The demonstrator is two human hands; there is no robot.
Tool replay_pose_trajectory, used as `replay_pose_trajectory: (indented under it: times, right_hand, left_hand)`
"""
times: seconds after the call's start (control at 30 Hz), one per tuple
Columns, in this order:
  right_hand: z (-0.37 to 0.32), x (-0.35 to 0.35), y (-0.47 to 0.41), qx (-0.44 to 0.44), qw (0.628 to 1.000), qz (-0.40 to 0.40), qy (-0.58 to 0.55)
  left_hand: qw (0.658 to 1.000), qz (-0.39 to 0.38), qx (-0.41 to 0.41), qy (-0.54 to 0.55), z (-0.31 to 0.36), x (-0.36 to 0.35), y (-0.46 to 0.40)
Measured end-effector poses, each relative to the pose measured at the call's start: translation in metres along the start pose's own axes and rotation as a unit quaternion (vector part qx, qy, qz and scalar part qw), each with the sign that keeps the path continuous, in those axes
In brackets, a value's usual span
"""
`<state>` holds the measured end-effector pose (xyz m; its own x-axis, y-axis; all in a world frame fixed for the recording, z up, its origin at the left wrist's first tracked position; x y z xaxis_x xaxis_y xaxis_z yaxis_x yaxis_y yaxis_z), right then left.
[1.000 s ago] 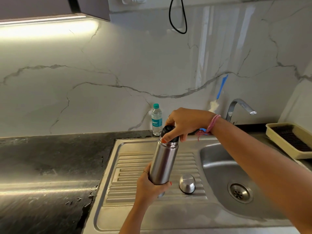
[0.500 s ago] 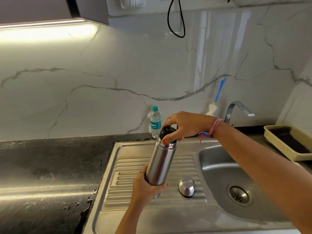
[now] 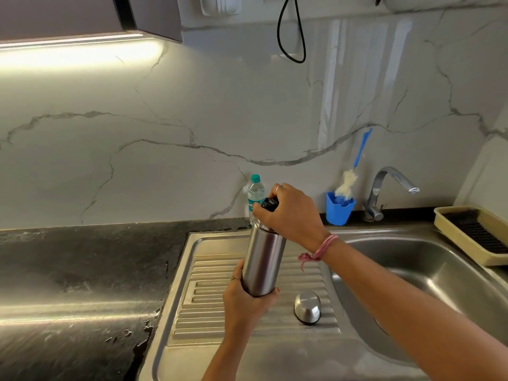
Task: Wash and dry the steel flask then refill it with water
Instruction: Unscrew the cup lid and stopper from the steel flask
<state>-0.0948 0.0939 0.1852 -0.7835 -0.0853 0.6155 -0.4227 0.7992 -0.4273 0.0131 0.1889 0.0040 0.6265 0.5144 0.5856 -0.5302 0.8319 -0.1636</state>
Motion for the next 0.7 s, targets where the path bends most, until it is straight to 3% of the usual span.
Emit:
replay_pose_trajectory:
  times: [0.23,0.47,0.57,0.7]
  right_hand:
    - [-0.006,0.004,-0.006,0.047,0.998,0.008,-0.040]
    - [-0.018,0.009,-0.015,0.116,0.965,-0.174,-0.158]
    - [-0.022,0.017,-0.022,0.088,0.960,-0.244,-0.107]
    - [-0.020,0.023,-0.025,0.041,0.950,-0.294,0.099]
  left_hand:
    - [0.999,-0.033,-0.015,0.008,0.005,0.000,-0.003]
    - [0.996,-0.067,-0.018,0.049,0.008,-0.007,-0.002]
    - [0.997,-0.057,-0.016,0.051,0.011,-0.007,-0.002]
    - [0.998,-0.037,-0.019,0.039,0.015,-0.004,-0.002]
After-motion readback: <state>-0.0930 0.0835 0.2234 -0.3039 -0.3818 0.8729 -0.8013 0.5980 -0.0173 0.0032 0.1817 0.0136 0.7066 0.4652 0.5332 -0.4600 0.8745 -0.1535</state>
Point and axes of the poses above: each hand's wrist, its own y-axis away from the middle knuckle, its own x-axis out of the back of the hand, z = x × y, the point moved 6 cm from there along -y, towards the middle knuckle, and after that the axes turned 14 degrees about -y, right-handed, at the moved point
